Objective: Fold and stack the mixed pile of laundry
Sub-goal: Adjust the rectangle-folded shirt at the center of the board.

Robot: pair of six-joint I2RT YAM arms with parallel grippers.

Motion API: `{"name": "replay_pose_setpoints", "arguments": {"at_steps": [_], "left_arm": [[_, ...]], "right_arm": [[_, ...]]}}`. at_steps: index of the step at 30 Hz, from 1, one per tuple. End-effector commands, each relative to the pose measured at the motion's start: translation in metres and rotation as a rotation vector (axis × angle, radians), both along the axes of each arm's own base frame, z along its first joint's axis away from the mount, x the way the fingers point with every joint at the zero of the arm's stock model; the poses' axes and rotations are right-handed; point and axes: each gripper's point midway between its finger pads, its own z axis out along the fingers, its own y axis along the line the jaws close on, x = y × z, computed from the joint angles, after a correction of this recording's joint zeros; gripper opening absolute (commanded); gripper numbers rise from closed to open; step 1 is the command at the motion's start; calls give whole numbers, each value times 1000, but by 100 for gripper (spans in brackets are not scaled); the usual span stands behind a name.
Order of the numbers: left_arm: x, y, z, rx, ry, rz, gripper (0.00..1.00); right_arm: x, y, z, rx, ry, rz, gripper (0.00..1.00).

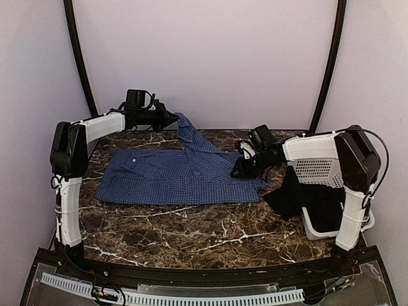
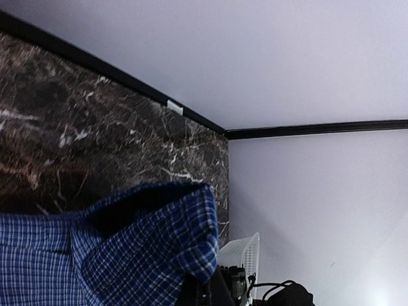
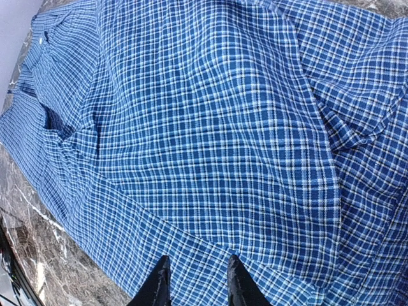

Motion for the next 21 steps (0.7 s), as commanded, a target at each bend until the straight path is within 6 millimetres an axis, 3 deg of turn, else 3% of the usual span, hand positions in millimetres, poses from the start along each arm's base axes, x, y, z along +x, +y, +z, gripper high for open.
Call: {"name": "replay_pose_setpoints", "arguments": {"at_steps": [1, 2, 3, 4, 10, 17, 21], "left_arm": [[-44, 7, 26, -44, 46, -38, 0], [-58, 12, 20, -44, 74, -34, 0], [-69, 17, -2, -31, 131, -26, 0], [-78, 22, 11, -36, 116, -15, 0], [-132, 64, -12, -20, 197, 37, 0], [-181, 112, -52, 85, 294, 57, 0], [-190, 135, -77, 88, 362, 78, 0]], "right_arm": [[6, 3, -12, 10, 4, 2, 27], [5, 3, -17, 4, 12, 4, 27], [4, 2, -23, -5, 21, 4, 26], [2, 0, -29, -13, 32, 4, 26], [-4, -5, -45, -33, 56, -7, 23], [-8, -8, -33, -20, 45, -19, 22], [-19, -7, -15, 22, 34, -2, 22]]}}
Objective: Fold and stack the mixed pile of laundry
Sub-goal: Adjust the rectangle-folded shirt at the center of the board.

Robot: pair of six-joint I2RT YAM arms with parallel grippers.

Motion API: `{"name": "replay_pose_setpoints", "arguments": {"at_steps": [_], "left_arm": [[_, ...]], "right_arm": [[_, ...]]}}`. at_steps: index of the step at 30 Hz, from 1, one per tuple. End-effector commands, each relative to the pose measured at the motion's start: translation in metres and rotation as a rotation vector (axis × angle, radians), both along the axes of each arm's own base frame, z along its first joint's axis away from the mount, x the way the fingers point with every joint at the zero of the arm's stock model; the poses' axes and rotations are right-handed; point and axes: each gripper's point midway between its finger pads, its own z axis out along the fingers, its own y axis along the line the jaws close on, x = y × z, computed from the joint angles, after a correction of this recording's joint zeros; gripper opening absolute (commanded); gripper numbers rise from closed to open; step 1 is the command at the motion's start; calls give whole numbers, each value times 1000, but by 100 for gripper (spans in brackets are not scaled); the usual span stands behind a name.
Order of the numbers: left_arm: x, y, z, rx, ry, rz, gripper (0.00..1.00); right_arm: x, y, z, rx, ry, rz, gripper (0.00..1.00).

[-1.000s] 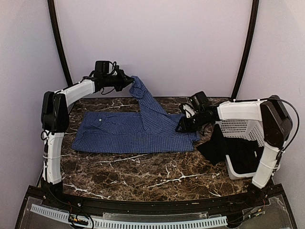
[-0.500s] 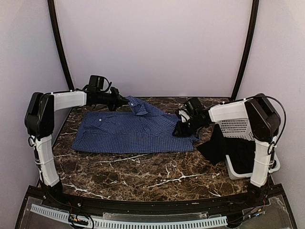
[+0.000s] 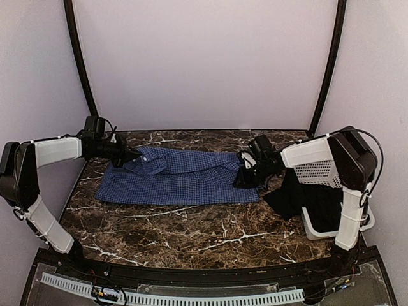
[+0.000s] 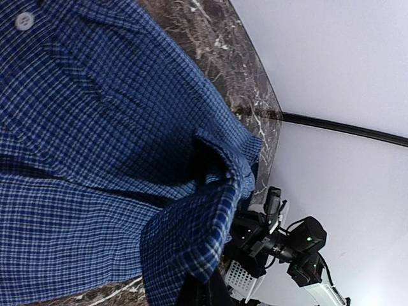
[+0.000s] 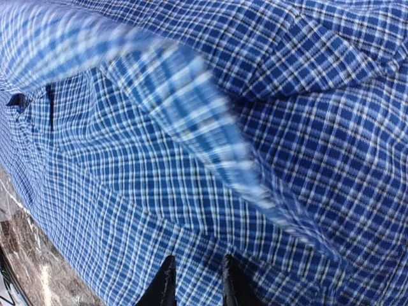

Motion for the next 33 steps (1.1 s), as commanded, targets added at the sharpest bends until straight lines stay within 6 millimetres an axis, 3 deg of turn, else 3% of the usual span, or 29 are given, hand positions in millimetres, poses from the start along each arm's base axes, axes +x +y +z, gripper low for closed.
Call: {"name": "replay_pose_setpoints", "arguments": {"at_steps": [1, 7, 12, 16, 21, 24, 28, 33], "left_arm": [[-22, 21, -26, 11, 83, -20, 0], [-15, 32, -45, 19, 111, -5, 0], [-8, 43, -54, 33, 110, 1, 3], [1, 56, -51, 52, 47, 15, 23], [-20, 68, -42, 146, -52, 51, 47], [-37, 68, -45, 158, -73, 57, 49], [-54, 65, -67, 159, -51, 52, 48], [-44, 57, -73, 141, -67, 38, 45]], "right_arm": [[-9, -1, 33, 61, -39, 4, 23], [-25, -8, 65, 93, -84, 17, 25], [-31, -11, 77, 98, -109, 38, 29], [-29, -8, 81, 106, -110, 46, 31], [-29, -6, 84, 123, -106, 43, 32], [-30, -5, 84, 130, -105, 42, 32], [-31, -4, 79, 129, -92, 44, 32], [-33, -2, 70, 118, -75, 49, 31]]}}
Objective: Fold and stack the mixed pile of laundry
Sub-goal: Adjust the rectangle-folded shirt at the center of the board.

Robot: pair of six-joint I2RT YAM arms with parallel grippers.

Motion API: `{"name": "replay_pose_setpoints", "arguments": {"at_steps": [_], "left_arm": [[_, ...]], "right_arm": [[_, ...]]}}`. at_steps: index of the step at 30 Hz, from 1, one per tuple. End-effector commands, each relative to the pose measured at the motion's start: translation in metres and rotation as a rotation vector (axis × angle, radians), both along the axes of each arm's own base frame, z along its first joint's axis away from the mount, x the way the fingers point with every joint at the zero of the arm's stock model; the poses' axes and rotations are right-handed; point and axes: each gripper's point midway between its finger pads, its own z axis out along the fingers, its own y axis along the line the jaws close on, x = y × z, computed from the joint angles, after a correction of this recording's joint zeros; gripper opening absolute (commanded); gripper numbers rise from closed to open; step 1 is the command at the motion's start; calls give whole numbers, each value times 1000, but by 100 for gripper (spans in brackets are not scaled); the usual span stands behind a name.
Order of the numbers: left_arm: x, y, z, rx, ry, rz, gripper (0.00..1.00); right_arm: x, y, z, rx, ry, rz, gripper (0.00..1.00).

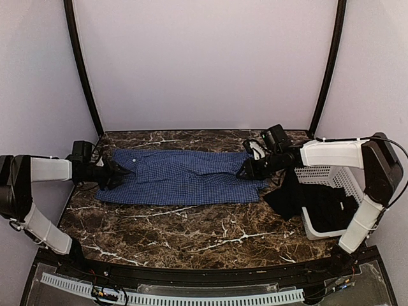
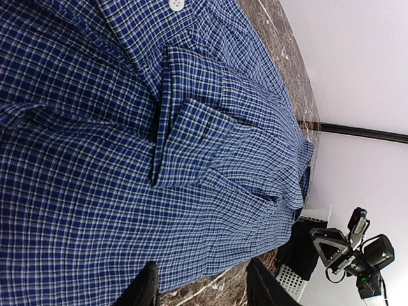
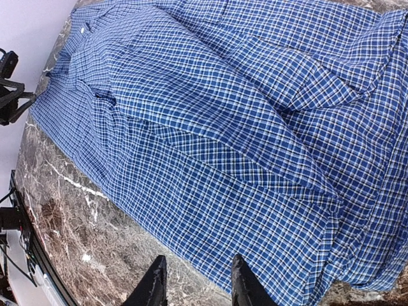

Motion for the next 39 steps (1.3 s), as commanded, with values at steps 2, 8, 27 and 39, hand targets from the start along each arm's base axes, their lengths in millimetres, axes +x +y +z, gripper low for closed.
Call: {"name": "replay_pose_setpoints", "arguments": {"at_steps": [2, 8, 27, 39], "left_arm": [[16, -5, -6, 8, -45, -6, 45], [28, -16, -25, 3, -16, -12, 42], [64, -29, -51, -3, -20, -8, 25], [79, -62, 54, -107, -196, -73, 0]], "right_arm": [[-3, 5, -9, 2, 18, 10, 31], [-3, 6, -10, 0, 21, 12, 31], [-3, 5, -19, -17, 36, 12, 31], [-5, 5, -26, -20, 46, 12, 31]]}}
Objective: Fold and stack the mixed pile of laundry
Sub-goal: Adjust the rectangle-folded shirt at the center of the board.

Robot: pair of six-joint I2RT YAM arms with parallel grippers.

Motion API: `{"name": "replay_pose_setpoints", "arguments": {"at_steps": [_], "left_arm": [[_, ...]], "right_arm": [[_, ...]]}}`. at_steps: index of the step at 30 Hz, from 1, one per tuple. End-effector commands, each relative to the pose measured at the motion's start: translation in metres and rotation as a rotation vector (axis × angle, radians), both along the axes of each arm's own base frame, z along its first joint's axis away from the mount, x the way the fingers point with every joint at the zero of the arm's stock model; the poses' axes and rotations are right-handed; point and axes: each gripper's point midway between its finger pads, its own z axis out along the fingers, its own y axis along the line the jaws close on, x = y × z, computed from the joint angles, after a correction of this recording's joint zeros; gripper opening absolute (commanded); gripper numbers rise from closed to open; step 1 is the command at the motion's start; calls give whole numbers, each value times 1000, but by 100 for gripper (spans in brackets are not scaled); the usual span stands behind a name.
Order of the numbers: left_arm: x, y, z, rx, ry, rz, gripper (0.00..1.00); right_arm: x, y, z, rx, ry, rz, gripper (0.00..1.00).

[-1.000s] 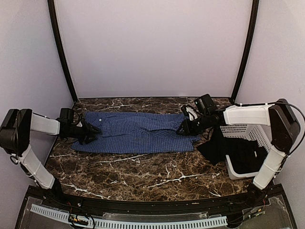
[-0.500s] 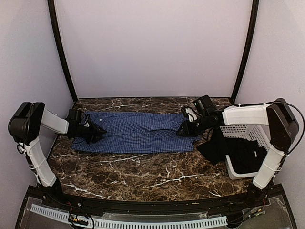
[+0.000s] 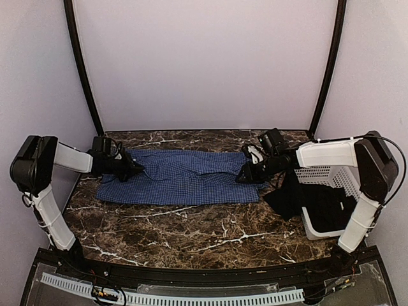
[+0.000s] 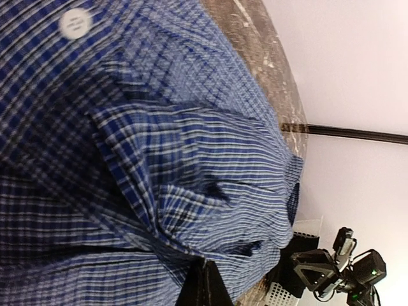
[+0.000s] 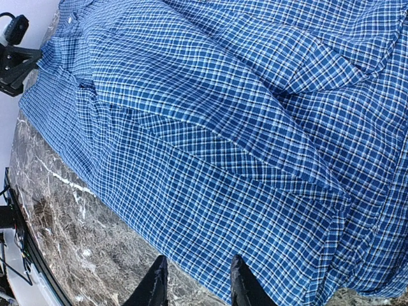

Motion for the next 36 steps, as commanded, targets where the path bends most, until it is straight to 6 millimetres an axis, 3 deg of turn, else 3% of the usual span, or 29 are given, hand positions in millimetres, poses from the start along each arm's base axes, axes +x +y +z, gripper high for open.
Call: {"name": "replay_pose_setpoints", "arguments": {"at_steps": [1, 2, 6, 11, 15, 22, 32, 35, 36], "left_arm": [[12, -18, 87, -61, -153, -36, 0], [16, -21, 107, -70, -193, -42, 0], [22, -27, 150, -119, -242, -55, 0], [14, -30, 160, -136, -213, -77, 0], [-8, -25, 156, -125, -189, -80, 0], [-35, -3, 131, -28, -122, -37, 0], [-35, 24, 68, 75, -2, 15, 1], [-41, 35, 45, 149, 62, 26, 10], [-43, 38, 44, 167, 60, 30, 17]], "right_arm": [[-4, 3, -5, 7, 2, 7, 30], [-3, 3, -4, 8, 3, 7, 30], [-3, 3, -3, 10, -1, 5, 31], [-3, 0, 2, -1, -14, 1, 30], [-5, -4, 6, -12, -26, -3, 30], [-6, -6, 7, -19, -31, -5, 30], [-7, -4, 6, -11, -15, -4, 30], [-7, -5, 6, -16, -11, -7, 30], [-8, -5, 6, -21, -12, -8, 30]]}}
